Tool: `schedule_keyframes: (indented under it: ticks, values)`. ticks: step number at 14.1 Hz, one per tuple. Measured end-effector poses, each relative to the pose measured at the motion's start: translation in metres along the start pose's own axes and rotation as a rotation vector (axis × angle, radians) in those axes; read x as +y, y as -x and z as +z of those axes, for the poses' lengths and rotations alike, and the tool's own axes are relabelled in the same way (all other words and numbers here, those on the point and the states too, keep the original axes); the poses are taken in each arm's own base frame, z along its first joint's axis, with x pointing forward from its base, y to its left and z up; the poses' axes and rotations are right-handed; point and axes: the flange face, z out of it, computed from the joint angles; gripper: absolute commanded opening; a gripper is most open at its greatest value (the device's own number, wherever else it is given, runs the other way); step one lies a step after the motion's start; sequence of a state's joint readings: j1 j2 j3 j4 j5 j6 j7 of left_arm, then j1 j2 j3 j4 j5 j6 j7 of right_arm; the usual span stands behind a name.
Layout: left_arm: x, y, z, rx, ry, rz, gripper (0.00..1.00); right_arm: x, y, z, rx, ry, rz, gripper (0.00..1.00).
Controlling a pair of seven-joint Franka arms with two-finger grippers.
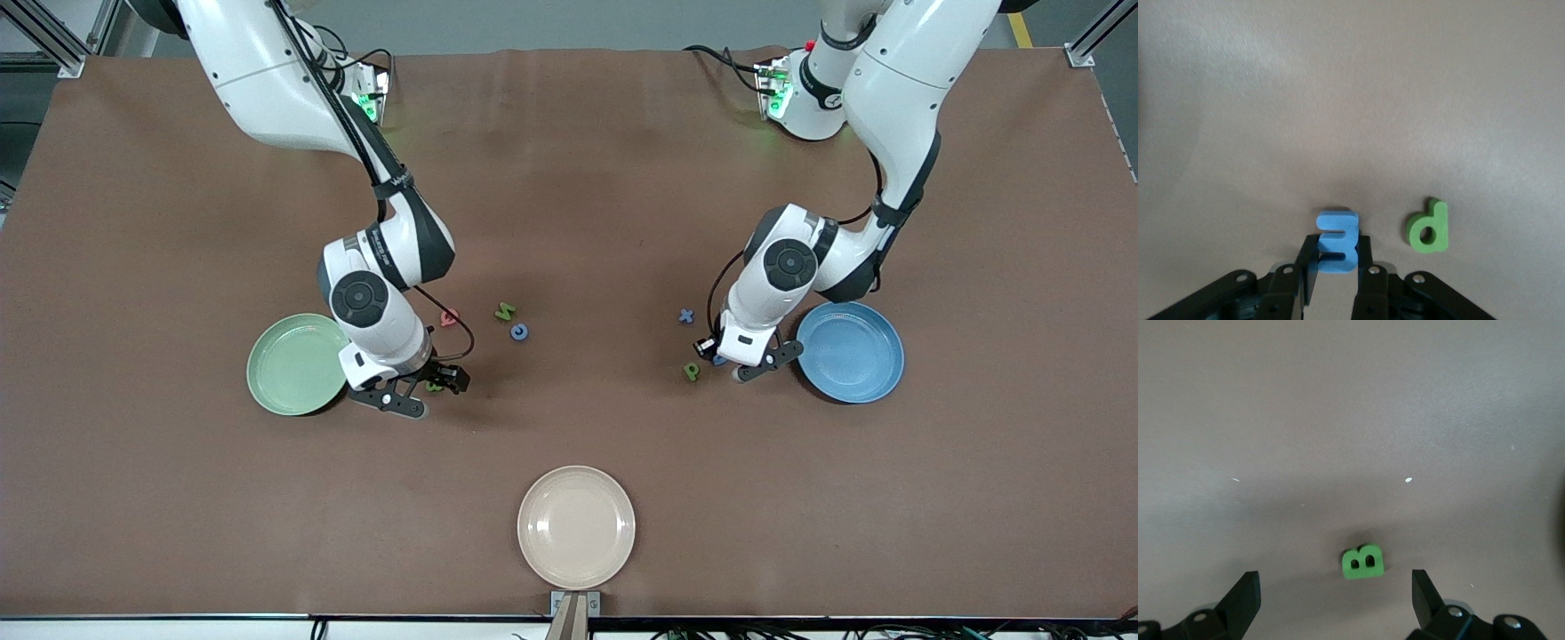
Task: Sort upper and lower case letters into plates
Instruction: 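Grasp the green B with the right gripper while the left gripper grasps m, then release B over the green plate while the left gripper releases m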
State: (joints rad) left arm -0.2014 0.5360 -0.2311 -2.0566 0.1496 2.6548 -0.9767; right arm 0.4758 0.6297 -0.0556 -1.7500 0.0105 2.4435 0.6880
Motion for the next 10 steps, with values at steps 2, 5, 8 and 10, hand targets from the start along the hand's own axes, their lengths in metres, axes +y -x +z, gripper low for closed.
schedule_keyframes:
  ticks: [2, 5, 8, 10]
  values:
    - [0.0, -0.008, -0.015, 0.017, 0.005, -0.004, 0.05, 0.002, -0.002, 0.006, 0.019, 0.012, -0.021, 0.97]
    - [-0.015, -0.023, -0.053, 0.015, -0.058, 0.043, 0.05, 0.004, -0.005, 0.016, 0.049, 0.006, -0.031, 0.92]
    - [-0.055, -0.044, -0.082, 0.02, -0.116, 0.125, 0.05, 0.007, -0.004, 0.028, 0.041, 0.016, -0.029, 0.87]
    - [-0.095, -0.056, -0.081, 0.027, -0.17, 0.181, 0.05, 0.01, -0.004, 0.034, 0.033, 0.023, -0.025, 0.82]
